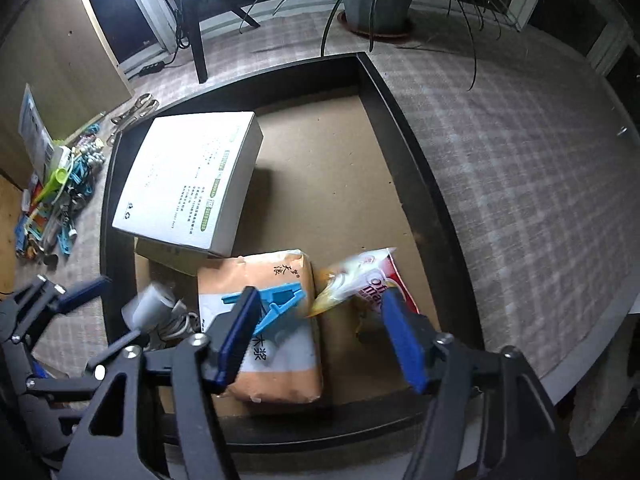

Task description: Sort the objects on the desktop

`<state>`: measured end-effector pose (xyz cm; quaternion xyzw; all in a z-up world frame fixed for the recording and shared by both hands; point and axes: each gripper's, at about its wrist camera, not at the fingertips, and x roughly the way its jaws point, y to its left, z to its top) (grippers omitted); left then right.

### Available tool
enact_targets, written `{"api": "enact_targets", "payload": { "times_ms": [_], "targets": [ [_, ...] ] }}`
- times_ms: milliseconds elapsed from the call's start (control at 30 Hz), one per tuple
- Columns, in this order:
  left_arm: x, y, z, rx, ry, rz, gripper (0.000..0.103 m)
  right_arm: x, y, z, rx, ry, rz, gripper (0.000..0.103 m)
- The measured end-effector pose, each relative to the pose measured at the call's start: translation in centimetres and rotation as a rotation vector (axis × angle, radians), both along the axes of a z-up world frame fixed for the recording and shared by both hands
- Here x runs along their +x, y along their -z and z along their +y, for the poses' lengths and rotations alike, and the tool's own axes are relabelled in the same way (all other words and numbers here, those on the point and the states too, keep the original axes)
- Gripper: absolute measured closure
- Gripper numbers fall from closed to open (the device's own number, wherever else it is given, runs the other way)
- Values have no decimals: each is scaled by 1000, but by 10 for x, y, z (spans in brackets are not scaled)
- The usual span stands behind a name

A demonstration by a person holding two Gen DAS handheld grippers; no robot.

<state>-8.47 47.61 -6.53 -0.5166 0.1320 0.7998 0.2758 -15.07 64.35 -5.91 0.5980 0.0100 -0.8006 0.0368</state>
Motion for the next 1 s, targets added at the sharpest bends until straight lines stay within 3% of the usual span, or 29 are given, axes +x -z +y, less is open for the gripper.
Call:
{"api": "enact_targets", "payload": {
  "times_ms": [333,500,767,1000],
  "targets": [
    [5,-30,-41,17,-109,36,39,15,-21,-29,-8,-54,48,37],
    [16,-59,-71,18,-177,123,37,24,-42,-54,-22,-91,93,37],
    [38,-90,-135,33,-329,202,36,57,-81,-121,-1,-181,217,37],
    [59,-97,-189,6,-449,238,34,77,-92,-185,-31,-266,250,37]
  ]
}}
